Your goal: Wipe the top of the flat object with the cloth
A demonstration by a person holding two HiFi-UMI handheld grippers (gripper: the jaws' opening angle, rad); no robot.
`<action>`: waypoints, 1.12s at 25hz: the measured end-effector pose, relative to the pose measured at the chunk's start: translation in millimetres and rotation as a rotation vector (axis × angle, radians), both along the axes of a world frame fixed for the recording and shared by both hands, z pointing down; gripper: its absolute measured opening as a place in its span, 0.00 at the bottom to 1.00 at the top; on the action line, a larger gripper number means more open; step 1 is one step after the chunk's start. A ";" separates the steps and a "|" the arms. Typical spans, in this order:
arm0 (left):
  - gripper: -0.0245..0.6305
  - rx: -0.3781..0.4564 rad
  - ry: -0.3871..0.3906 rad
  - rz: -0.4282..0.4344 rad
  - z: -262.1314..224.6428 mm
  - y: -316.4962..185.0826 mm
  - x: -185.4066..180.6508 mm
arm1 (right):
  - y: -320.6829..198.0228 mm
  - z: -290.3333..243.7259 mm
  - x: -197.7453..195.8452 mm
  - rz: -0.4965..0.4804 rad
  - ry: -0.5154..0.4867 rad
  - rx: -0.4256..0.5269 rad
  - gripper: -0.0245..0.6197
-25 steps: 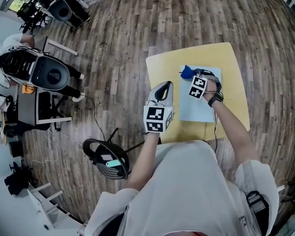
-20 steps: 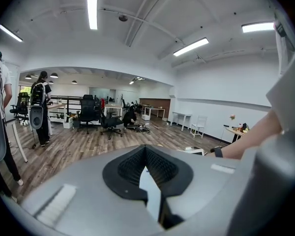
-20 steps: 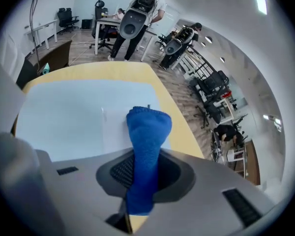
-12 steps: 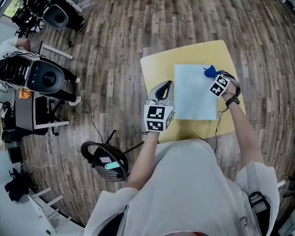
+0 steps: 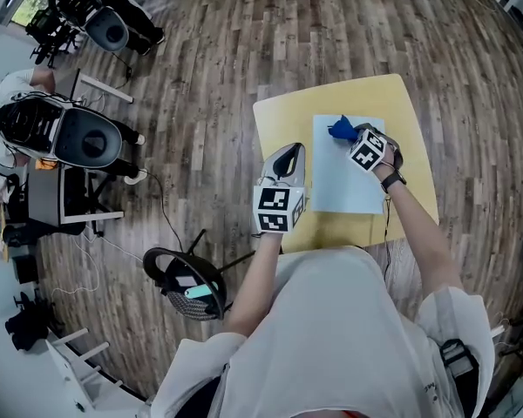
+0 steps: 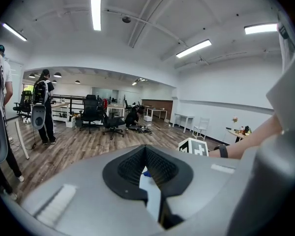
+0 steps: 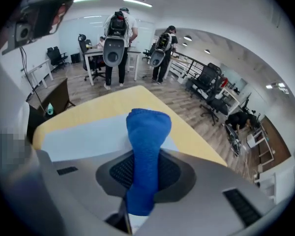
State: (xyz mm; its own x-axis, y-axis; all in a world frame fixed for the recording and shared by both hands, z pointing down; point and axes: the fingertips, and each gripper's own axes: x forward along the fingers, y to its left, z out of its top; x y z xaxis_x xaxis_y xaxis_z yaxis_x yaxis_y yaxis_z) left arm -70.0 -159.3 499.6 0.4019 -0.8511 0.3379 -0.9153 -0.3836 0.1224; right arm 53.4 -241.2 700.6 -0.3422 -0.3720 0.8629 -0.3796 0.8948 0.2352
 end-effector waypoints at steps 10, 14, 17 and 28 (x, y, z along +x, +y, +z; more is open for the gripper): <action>0.04 0.014 -0.011 -0.054 -5.0 7.3 -18.8 | 15.4 29.4 -103.7 -0.257 0.106 0.062 0.15; 0.04 0.016 -0.005 -0.050 -4.0 9.1 -19.1 | 13.4 27.4 -86.5 -0.218 0.110 0.063 0.15; 0.04 0.011 0.004 -0.034 -0.9 9.3 -12.8 | 10.6 31.1 -54.2 -0.182 0.136 0.067 0.15; 0.04 0.005 0.019 0.043 2.4 10.1 19.9 | 9.2 37.1 99.4 0.076 0.210 0.025 0.15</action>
